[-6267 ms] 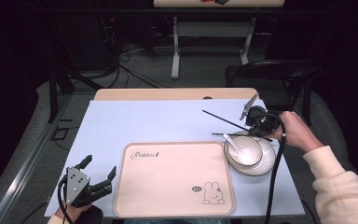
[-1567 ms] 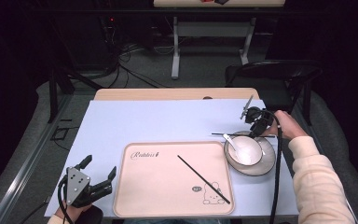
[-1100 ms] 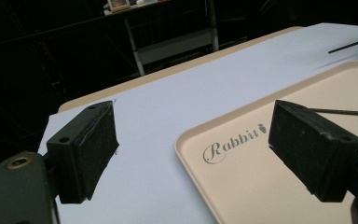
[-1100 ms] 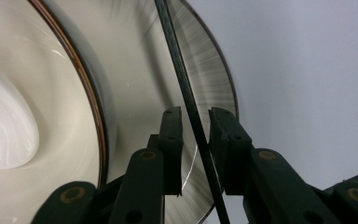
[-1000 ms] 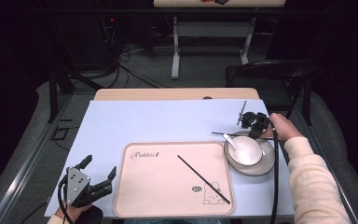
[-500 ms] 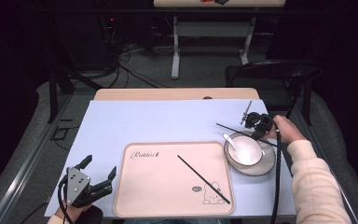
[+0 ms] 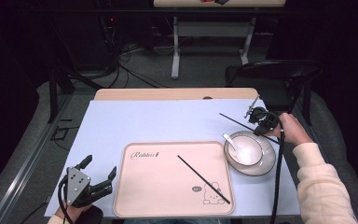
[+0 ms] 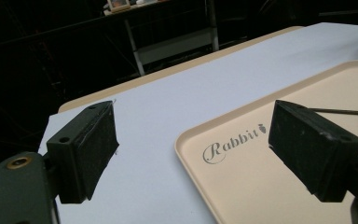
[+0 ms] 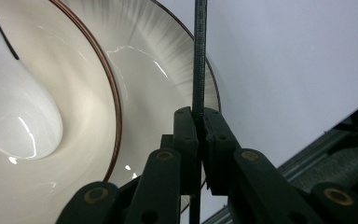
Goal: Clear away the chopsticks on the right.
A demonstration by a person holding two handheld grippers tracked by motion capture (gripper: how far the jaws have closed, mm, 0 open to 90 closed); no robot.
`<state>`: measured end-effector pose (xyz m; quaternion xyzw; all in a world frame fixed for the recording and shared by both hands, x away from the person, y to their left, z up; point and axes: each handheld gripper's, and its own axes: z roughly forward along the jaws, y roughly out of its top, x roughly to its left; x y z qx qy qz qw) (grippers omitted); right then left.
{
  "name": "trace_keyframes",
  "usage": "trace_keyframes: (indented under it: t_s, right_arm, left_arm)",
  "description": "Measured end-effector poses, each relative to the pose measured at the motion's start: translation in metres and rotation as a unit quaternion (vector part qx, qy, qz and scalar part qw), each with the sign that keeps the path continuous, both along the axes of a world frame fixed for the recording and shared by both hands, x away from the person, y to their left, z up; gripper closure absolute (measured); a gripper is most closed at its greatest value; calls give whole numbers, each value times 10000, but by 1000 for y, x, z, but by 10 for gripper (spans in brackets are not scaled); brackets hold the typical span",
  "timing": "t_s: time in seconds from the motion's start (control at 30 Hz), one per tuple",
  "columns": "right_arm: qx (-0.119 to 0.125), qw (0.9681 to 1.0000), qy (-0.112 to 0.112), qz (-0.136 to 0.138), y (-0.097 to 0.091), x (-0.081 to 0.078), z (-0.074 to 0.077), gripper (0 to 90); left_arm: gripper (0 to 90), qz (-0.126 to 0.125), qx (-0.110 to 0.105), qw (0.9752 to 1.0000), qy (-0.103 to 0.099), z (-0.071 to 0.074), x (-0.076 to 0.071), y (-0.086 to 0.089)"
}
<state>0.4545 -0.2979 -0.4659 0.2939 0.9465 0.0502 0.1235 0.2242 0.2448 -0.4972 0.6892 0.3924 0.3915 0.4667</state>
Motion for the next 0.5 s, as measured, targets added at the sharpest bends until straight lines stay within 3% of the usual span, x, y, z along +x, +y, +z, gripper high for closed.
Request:
trace_keyframes:
  t_s: [0.1, 0.23, 0.33, 0.37, 0.5]
  right_arm:
    - [-70, 9999, -65, -74, 2, -6, 9, 850]
    - [197, 9992, -155, -316, 3, -13, 24, 851]
    - [257, 9983, -277, -451, 5, -18, 37, 851]
    - [311, 9970, -270, -650, 8, -22, 43, 851]
    - [341, 9960, -343, -756, 15, -29, 56, 851]
  left_arm:
    - [152, -1, 4, 10000, 2, 0, 0, 0]
    - [152, -5, 17, 10000, 8, 0, 0, 0]
    - [152, -6, 13, 10000, 7, 0, 0, 0]
    - [152, -2, 12, 10000, 7, 0, 0, 0]
    - [152, -8, 14, 10000, 6, 0, 0, 0]
